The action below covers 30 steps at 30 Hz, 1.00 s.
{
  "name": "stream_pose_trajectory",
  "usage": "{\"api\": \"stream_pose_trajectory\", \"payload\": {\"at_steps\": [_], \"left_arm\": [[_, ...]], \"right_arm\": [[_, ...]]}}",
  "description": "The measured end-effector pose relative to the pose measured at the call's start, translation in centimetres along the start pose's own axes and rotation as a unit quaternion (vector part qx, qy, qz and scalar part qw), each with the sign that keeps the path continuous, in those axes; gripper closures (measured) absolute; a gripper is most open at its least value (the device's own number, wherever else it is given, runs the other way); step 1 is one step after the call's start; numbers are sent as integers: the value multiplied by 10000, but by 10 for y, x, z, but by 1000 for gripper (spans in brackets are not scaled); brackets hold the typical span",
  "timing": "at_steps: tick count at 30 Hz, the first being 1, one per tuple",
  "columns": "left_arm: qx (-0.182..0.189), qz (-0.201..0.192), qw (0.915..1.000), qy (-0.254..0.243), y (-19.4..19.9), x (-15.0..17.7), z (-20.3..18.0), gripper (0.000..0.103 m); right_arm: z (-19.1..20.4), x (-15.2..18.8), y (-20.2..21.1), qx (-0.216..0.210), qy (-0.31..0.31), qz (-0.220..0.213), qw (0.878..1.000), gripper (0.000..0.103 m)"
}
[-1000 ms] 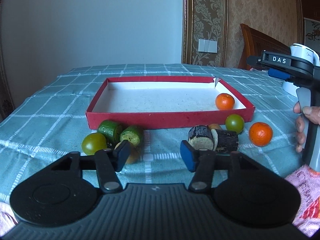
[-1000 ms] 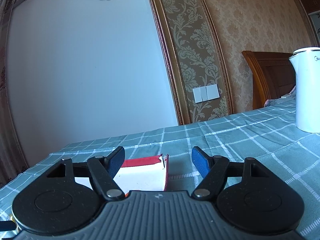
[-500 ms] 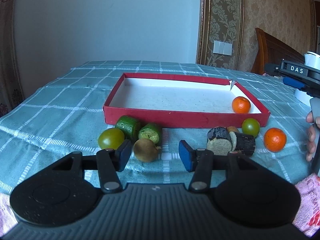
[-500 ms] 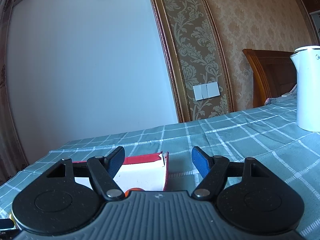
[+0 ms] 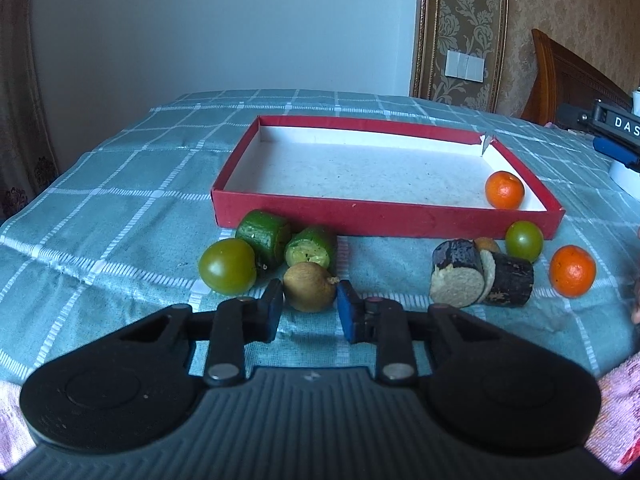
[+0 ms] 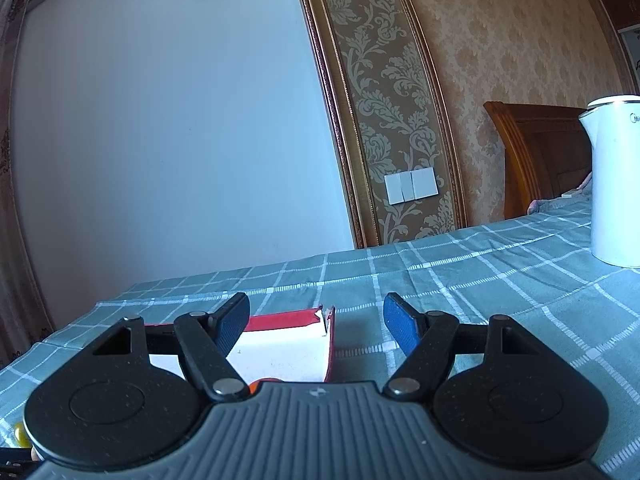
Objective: Organize fruits
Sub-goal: 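Close the left gripper on the kiwi and lift it over the tray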
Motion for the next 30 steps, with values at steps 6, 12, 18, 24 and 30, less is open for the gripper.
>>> {"api": "stream_pose_trajectory", "payload": {"at_steps": [6, 12, 18, 24, 30], "left_arm": [[-321, 48, 9993, -185, 5, 0, -14, 77], [-460, -122, 9975, -515, 19, -1, -38, 77], [-498, -286, 9953, -783, 26, -7, -60, 77], [-574, -404, 9929, -958, 18, -17, -75, 77], [-734, -546, 9903, -1049, 4, -34, -82, 77]], "right_arm": [[0, 0, 1, 5, 5, -12, 10000, 29], [-1, -1, 1, 18, -34, -34, 10000, 29], [-1, -1, 1, 24, -45, -37, 10000, 29], [-2, -3, 2, 33, -85, -57, 9999, 29], [-3, -3, 2, 23, -107, -48, 9999, 29]]}}
Point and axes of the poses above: each gripper's, at about its wrist camera, not at the fingertips, and y roughly against the way its jaws point, z to its left, x to its underside, the point moved 3 cm from there along -y, roughly the way its jaws point, and after that the axes turned 10 degrees about y, right-handed, at the moved point
